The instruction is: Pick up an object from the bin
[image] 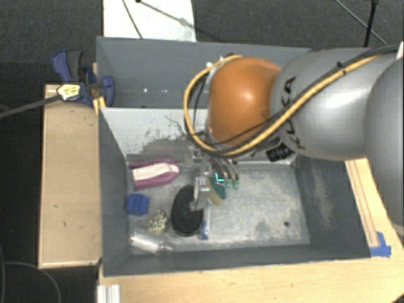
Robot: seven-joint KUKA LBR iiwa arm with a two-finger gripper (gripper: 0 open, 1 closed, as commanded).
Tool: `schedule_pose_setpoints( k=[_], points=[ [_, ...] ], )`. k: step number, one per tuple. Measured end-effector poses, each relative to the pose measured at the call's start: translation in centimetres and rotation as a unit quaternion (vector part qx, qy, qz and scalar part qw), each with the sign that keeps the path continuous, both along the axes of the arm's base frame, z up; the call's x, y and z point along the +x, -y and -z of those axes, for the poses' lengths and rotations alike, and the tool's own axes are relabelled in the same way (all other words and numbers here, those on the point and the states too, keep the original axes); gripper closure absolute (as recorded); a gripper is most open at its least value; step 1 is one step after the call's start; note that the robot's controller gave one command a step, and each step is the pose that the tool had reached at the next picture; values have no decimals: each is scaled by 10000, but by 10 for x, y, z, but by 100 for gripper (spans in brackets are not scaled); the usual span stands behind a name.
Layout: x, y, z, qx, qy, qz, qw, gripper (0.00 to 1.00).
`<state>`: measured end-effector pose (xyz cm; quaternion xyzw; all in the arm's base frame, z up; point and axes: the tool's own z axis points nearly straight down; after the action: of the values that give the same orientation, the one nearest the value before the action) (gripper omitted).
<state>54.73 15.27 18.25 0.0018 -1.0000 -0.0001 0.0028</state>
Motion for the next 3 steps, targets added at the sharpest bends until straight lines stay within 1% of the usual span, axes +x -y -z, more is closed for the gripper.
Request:
schedule_pose_setpoints(
  k=[1,2,3],
  points=[
    [-45,10,93,21,144,-1325,9911,0],
    [-45,8,102,16,120,-1327,9911,0],
    [-46,8,103,12,101,-1301,9915,100]
  ],
)
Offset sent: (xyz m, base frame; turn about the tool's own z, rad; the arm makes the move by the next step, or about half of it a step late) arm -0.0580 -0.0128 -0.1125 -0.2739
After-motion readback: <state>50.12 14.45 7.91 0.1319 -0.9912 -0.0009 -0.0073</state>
